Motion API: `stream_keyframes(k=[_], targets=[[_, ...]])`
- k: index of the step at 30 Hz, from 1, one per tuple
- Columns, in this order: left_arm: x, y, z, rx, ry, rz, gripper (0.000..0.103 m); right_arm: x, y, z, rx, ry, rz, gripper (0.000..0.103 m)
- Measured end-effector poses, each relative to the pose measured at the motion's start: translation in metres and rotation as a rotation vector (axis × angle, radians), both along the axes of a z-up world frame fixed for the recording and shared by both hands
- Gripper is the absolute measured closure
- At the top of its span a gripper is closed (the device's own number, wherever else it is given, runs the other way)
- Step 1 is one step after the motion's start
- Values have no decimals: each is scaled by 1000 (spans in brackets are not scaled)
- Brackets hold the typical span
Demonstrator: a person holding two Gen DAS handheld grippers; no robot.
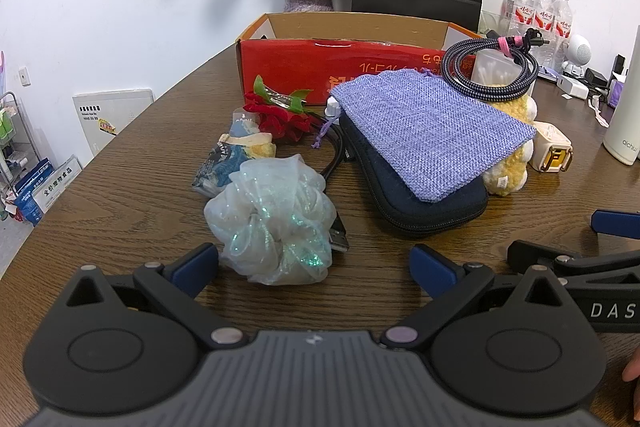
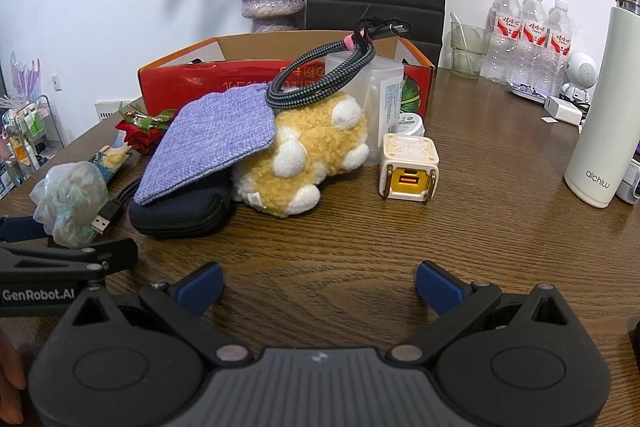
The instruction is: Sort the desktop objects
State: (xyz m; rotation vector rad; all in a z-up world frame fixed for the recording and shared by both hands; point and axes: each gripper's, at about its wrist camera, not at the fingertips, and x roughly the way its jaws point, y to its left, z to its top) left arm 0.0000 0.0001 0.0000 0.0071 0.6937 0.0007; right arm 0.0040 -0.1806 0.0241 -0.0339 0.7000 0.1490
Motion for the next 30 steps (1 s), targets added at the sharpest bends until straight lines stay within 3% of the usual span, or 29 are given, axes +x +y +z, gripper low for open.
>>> stream_keyframes(k=[27,30], targets=[[0,0,0,0,0,-1,0,-1,1,2,1,-1,0,0],[-1,1,0,-4,-3,0,0,0,3,-13,2,-1,0,0]])
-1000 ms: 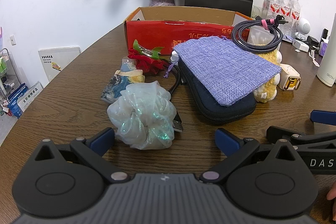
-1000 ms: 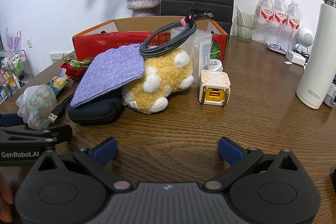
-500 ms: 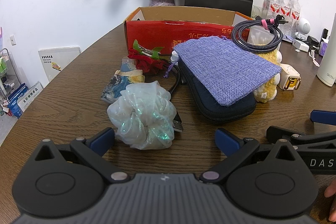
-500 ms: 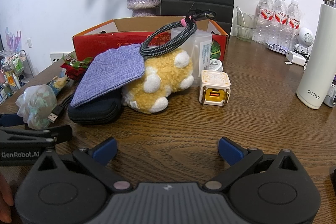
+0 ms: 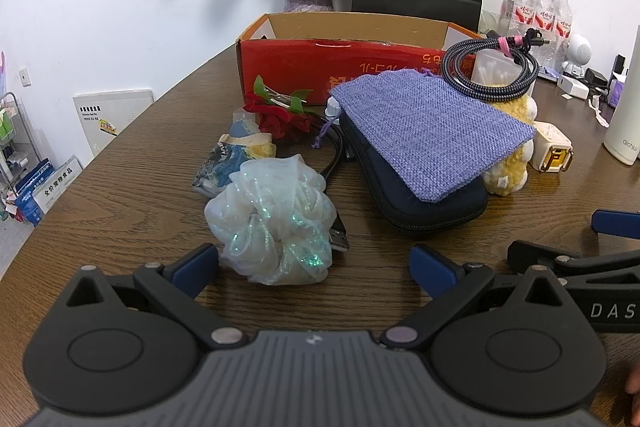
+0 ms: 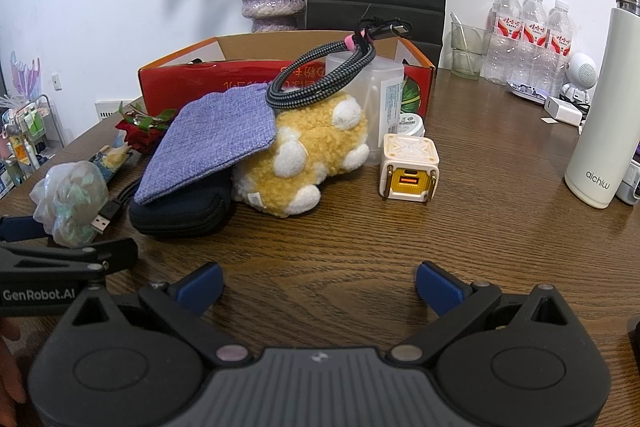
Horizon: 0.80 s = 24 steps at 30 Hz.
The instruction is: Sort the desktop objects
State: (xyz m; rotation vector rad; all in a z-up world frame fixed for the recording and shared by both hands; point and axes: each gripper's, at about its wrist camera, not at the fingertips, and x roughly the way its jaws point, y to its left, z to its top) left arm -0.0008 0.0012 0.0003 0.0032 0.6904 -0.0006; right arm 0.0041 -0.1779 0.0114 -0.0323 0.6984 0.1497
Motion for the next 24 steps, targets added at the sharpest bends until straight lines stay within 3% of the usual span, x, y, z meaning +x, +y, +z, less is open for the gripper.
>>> stream_keyframes(k=[2,4,5,7,10,12,13,15,18,21,24], targets=[[-6,-1,3,24,-17,-23,0,1,1,-10,-2,0,3,2],[-19,3,11,34,-65,-68,0,1,-1,-11,18,-11,-9,17],[-25,5,18,36,-109,-94,0,-2,-7,-4,59,-27,-18,26],[-31,15,30,19,-174,-96,0,3,-24,10,164,-64,-34,29],[-14,29,38,-36,-167,-57,5,24,-40,35,259,-126,-69,41],[-2,36,36,-70,-119,-33,25,46,-39,47,236,-164,-66,50],[3,39,32,-95,-102,-28,28,57,-36,49,212,-172,-69,55],[10,42,25,-119,-60,-23,47,78,-29,47,173,-154,-75,70],[6,47,24,-150,-46,-13,56,91,-23,44,171,-132,-77,85],[-2,51,33,-176,-65,-30,62,91,-15,45,130,-130,-92,89],[-4,55,52,-221,-89,-38,63,79,-6,57,70,-187,-56,94]])
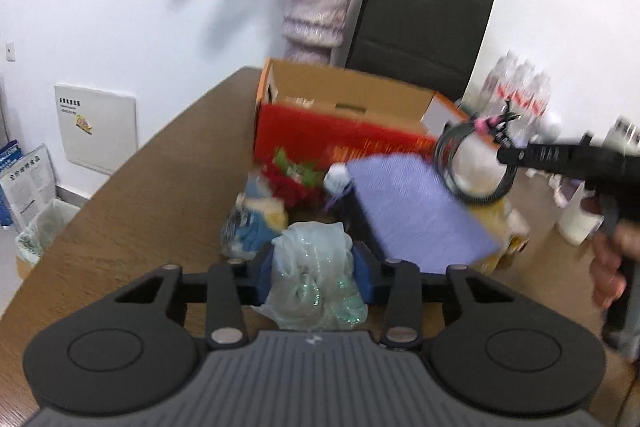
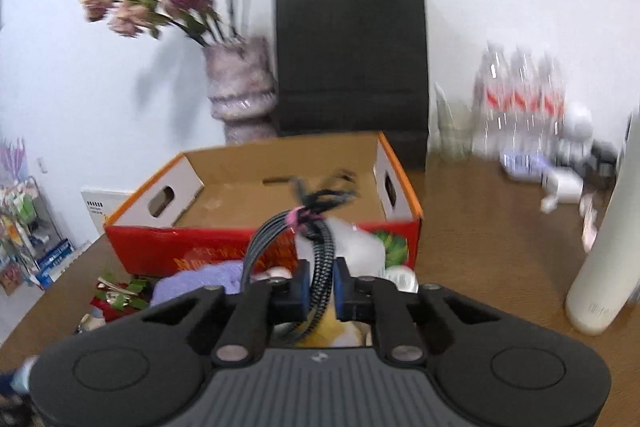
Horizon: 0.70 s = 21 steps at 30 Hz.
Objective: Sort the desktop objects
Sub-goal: 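Carry the plastic bag into the box with the left gripper while the right carries the cable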
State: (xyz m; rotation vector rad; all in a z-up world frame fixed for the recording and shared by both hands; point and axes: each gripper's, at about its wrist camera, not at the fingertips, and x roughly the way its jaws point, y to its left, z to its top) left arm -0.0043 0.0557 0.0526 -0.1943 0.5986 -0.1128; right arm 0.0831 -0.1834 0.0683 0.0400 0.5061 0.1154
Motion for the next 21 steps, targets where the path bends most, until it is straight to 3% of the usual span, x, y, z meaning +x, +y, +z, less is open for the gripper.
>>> stream_keyframes(k=[3,9,13,17,21], targets=[[4,4,24,-35,-60,2,63,-16,12,17,-85,-86,43,94],[65,0,79,3,-191,-59,62,1,18,50,-89,-146,89,99],[144,-10,96,27,-131,-91,62,35,22,78,-113,-185,105,99],[216,-23,86,81,-42,-62,62,85,27,93,-167,-181,128,99],[278,-26,66,81,54,-41,62,147,24,94,-115,-80,151,99]])
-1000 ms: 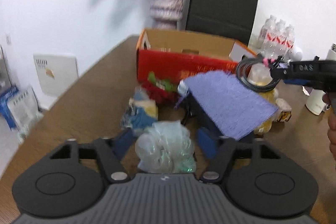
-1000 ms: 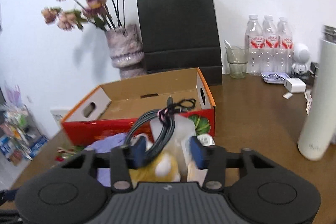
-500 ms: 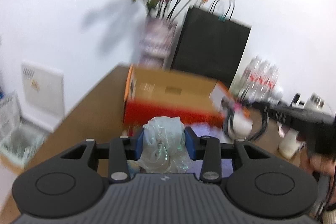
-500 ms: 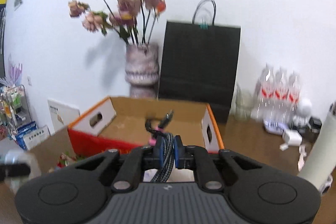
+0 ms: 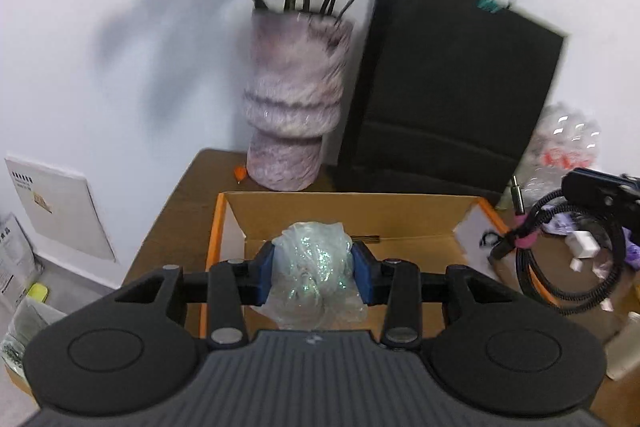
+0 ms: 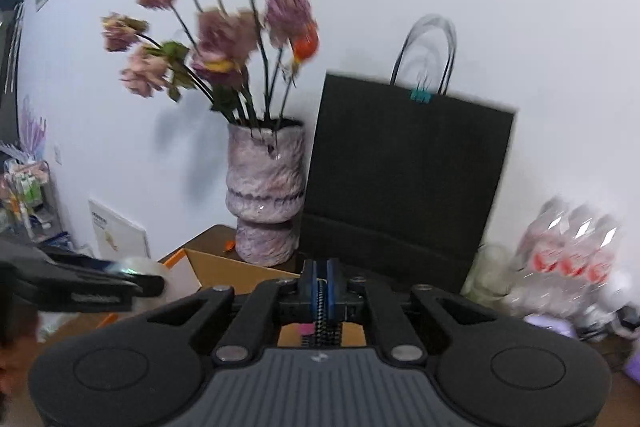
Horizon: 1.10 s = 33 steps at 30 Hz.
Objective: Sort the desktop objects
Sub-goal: 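Carry the plastic bag into the box with the left gripper while the right carries the cable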
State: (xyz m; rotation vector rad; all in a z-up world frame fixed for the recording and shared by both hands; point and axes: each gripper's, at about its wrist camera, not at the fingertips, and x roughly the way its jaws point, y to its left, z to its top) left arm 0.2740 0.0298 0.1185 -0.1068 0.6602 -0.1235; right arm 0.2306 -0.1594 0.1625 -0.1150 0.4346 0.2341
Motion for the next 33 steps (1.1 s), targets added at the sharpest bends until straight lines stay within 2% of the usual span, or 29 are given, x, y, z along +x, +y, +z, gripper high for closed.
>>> stream_keyframes(k=[4,6,8,10,12,14,17,19,20,22,24,27,29,32,33], targets=[[57,0,-30,65,102,55,62,73,5,-33,98,178,38,99],[72,3,-40,77,132,61,62,107,12,-55,137,267,71,99],[83,9,-48,62,153,109,62,138,20,-79,177,367,109,99],[90,8,-53,51,170,113,61,153,23,-88,188,332,138,99],[96,1,-60,91,197,87,59,171,24,-91,201,392,142,99],[99,-7,-68,147,206,70,56,184,27,-101,136,447,117,99],[108,-17,-77,235,210,60,50,191,34,-128,-72,450,38,101],[111,-20,-76,255,226,40,34,192,31,-145,-148,478,0,97],[111,-19,-73,247,225,45,17,191,28,-151,-168,490,-19,92],[106,-17,-59,200,198,44,10,187,20,-150,-159,497,-44,83],[101,-15,-43,160,189,40,2,183,8,-140,-95,517,-43,70],[92,-13,-15,153,200,56,0,172,-3,-114,-44,553,-47,54],[83,-11,3,140,213,58,0,159,-7,-95,-64,550,-71,47],[62,-1,19,88,261,66,0,142,-17,-74,-114,558,-105,23],[54,3,22,71,292,84,0,129,-20,-68,-124,558,-106,23]])
